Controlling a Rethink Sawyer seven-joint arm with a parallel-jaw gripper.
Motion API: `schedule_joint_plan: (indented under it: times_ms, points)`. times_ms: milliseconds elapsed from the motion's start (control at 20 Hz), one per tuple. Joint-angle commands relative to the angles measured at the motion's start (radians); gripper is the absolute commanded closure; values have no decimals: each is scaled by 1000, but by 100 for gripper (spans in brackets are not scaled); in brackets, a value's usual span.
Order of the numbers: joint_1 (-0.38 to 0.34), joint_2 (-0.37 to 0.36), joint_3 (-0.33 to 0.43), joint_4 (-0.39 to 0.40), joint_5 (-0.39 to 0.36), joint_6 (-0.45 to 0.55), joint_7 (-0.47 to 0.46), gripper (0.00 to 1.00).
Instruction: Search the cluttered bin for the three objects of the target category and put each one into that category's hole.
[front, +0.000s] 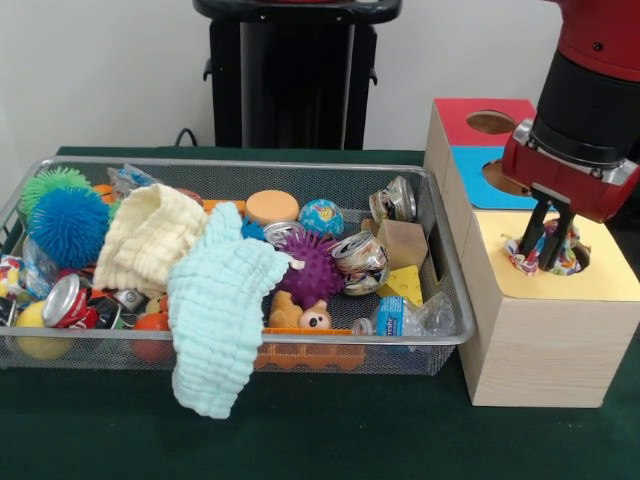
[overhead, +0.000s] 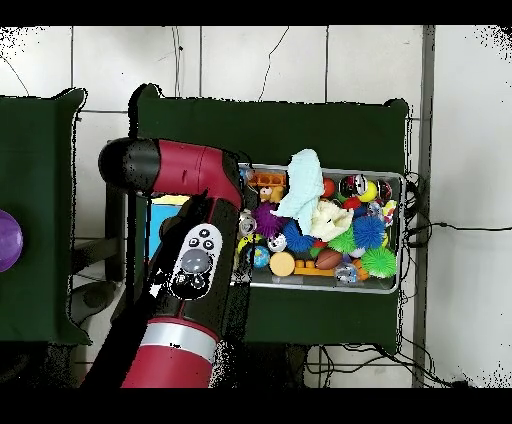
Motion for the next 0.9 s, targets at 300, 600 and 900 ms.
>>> schedule_joint_plan:
  times_ms: [300, 600, 900]
  points:
    - [-65, 147, 208, 58, 77, -192, 135, 100]
    - [-100, 139, 278, 78, 117, -187, 87, 100]
    - [-133, 151, 322, 69, 111, -187, 40, 100]
